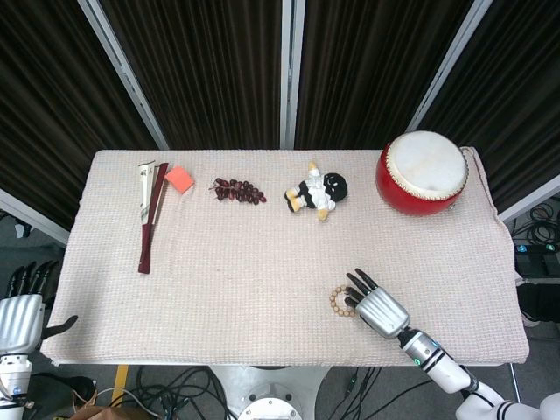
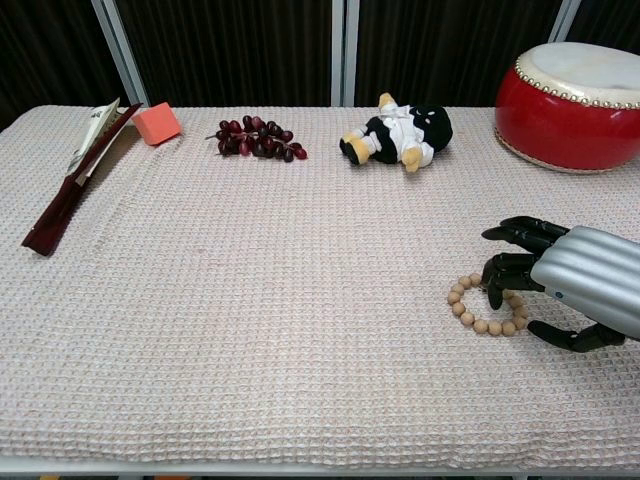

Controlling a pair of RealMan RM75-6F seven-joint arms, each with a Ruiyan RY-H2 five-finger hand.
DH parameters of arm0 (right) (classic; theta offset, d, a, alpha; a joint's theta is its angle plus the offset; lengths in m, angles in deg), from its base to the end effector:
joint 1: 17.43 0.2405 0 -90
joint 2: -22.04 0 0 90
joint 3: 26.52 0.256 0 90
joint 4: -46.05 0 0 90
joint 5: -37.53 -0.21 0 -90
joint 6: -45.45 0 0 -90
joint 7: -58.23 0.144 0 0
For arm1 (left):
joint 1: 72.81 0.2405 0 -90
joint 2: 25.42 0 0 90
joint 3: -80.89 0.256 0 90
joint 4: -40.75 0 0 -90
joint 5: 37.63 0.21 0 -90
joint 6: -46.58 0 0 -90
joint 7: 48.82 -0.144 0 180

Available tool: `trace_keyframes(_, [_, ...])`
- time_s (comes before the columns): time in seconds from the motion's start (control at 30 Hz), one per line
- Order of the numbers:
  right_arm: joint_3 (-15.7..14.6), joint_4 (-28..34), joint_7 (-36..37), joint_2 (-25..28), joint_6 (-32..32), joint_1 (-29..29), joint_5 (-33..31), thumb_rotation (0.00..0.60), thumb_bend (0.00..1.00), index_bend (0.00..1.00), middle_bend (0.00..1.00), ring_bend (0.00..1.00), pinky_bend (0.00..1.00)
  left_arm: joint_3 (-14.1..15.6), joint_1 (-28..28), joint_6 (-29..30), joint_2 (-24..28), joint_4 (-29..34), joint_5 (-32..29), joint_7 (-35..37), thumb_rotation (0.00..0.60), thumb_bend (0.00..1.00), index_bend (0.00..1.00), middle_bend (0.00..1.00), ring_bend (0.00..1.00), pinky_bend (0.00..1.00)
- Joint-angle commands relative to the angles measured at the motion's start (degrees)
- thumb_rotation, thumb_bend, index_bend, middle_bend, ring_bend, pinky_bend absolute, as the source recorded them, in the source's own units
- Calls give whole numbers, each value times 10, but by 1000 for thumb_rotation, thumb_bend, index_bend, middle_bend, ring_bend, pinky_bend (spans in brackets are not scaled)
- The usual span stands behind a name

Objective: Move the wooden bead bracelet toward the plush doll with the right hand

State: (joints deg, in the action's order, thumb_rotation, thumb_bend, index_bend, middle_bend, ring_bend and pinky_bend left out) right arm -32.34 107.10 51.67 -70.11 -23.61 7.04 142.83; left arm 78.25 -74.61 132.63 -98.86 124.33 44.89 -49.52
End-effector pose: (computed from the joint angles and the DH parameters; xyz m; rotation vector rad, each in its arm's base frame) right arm -0.2678 -0.2363 -0.0304 2.1818 -0.5128 0.8416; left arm -0.3416 0.1631 0.1248 -1.2894 -0.9498 -0.8385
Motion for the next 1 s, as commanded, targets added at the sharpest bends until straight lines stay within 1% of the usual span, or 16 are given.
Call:
trace_keyframes(0.03, [-5,-29,12,-19,-13,-3,2,600,291,428,294,39,0,1,0,-2,0,-2,0,3,600,0,109,102,0,14])
trace_keyframes(0.2, [-11,-62,27,-39,-17,-3,0,600,288,445,306,45,0,1,0,-4,-1,-5,0,8,600,0,109,103,0,14])
trace_keyframes(0.27, [-14,-77,35,-48,-24,-3,2,600,287,473,318,56,0,1,0,-4,-1,-7,0,12,600,0,109,103,0,14])
trace_keyframes(0.3, [-14,-83,40,-52,-29,-3,3,600,290,498,331,69,0,1,0,-4,-2,-8,0,14,600,0,109,103,0,14])
trace_keyframes(0.4, [-9,-100,64,-62,-56,-1,6,600,335,632,416,145,0,1,0,-4,-2,-10,1,21,600,0,109,102,0,14])
trace_keyframes(0.43, [-4,-97,84,-62,-63,-1,-2,600,353,675,446,166,0,2,0,-5,-2,-11,2,24,600,0,109,102,0,14])
trace_keyframes(0.5, [9,-76,129,-56,-62,-1,-24,600,383,715,477,183,0,2,0,-7,-1,-12,2,26,600,0,109,102,0,14])
trace_keyframes(0.6, [35,5,246,-24,-20,2,-90,600,395,722,487,187,0,2,-2,-9,-1,-12,2,29,600,0,109,102,0,14])
trace_keyframes(0.63, [45,51,304,-2,7,6,-120,600,397,723,488,187,0,3,-2,-11,-2,-13,2,29,600,0,109,102,0,14])
trace_keyframes(0.7, [59,123,397,37,55,14,-165,600,400,723,490,187,0,3,-3,-14,-2,-15,3,30,600,0,109,103,0,14])
trace_keyframes(0.73, [67,169,464,66,88,21,-191,600,402,722,492,187,0,4,-4,-16,-2,-15,3,30,600,0,109,103,0,14])
trace_keyframes(0.8, [78,223,569,105,130,30,-221,600,402,722,493,186,0,4,-6,-19,-2,-14,4,30,600,0,109,103,0,14])
trace_keyframes(0.83, [85,248,638,127,155,34,-235,600,402,722,493,186,0,4,-7,-20,-2,-14,4,29,600,0,109,103,0,14])
trace_keyframes(0.9, [91,274,741,155,189,40,-242,600,402,718,493,185,0,4,-9,-22,-1,-12,5,27,600,0,109,103,0,14])
trace_keyframes(0.93, [93,284,808,171,207,45,-235,600,402,713,493,184,0,4,-10,-23,0,-11,6,26,600,0,110,103,0,14])
trace_keyframes(1.0, [91,288,901,188,221,50,-213,600,403,690,492,178,0,4,-12,-25,0,-9,6,24,600,0,109,102,0,14])
